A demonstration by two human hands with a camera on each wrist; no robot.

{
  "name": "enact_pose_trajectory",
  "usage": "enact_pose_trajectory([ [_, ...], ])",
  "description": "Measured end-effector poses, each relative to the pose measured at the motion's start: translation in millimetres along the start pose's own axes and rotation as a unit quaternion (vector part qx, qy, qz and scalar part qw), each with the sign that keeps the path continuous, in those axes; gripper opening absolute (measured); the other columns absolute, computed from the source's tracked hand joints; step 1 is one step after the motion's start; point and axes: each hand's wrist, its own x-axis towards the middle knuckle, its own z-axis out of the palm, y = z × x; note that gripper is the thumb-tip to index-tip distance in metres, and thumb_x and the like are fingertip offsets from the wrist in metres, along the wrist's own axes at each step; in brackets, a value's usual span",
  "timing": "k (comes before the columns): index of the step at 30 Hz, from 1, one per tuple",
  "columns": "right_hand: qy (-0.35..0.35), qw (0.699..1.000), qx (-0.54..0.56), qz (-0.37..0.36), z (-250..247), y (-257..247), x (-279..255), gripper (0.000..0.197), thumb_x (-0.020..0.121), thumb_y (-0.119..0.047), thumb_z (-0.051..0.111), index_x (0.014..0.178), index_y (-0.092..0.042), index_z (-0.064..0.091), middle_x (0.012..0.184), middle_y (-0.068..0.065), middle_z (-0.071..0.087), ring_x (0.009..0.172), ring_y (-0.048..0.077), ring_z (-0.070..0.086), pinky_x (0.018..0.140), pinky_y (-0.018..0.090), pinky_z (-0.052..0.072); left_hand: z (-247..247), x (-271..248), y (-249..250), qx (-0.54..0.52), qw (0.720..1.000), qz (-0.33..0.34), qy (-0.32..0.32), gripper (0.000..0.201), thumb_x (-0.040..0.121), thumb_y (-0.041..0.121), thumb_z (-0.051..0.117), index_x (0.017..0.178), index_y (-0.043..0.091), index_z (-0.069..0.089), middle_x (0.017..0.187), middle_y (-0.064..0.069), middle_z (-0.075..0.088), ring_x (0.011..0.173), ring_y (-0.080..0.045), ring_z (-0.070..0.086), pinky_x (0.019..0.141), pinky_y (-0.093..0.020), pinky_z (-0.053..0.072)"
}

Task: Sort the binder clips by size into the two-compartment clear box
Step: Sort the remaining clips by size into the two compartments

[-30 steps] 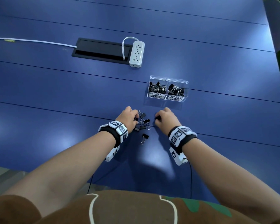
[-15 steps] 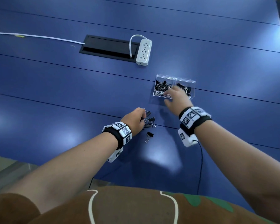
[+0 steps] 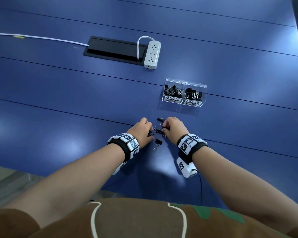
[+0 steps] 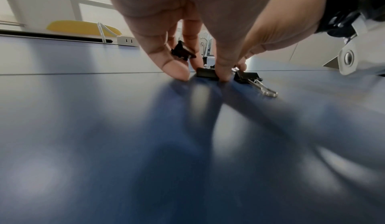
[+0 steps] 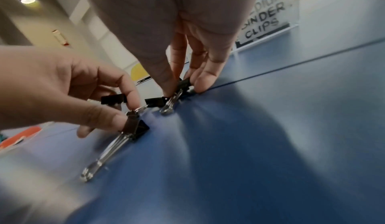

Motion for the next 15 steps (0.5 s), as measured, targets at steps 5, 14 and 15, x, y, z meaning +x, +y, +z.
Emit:
enact_pose_trajectory([
  [5,0.042,0.998,0.032,0.028,-7,16,-1,0.008,0.086,-0.008,0.055,0.094,-0.009,0.058,0.095,0.001,0.046,0.093,0.024,0.053,0.086,0.032,0.045,0,1,4,-0.007,1.0,0.017,0.022,0.017,0.084,0.023,0.058,0.098,0.014,0.052,0.106,-0.004,0.047,0.081,-0.022,0.048,0.069,-0.038,0.049],
  [14,0.228,0.965,0.105,0.073,-75,33,10,0.009,0.088,-0.011,0.058,0.088,-0.013,0.067,0.1,0.004,0.056,0.082,0.013,0.053,0.081,0.02,0.041,-11,13,13,-0.097,0.993,0.043,0.058,0.01,0.079,0.009,0.055,0.089,0.011,0.056,0.091,0.0,0.049,0.077,-0.024,0.055,0.076,-0.038,0.052],
  [15,0.255,0.958,0.108,0.079,-89,35,16,0.011,0.089,-0.011,0.057,0.09,-0.012,0.068,0.102,0.006,0.057,0.084,0.013,0.053,0.081,0.019,0.039,-14,15,16,-0.108,0.991,0.046,0.062,0.01,0.078,0.008,0.056,0.088,0.012,0.056,0.091,0.0,0.049,0.078,-0.024,0.056,0.077,-0.038,0.053],
])
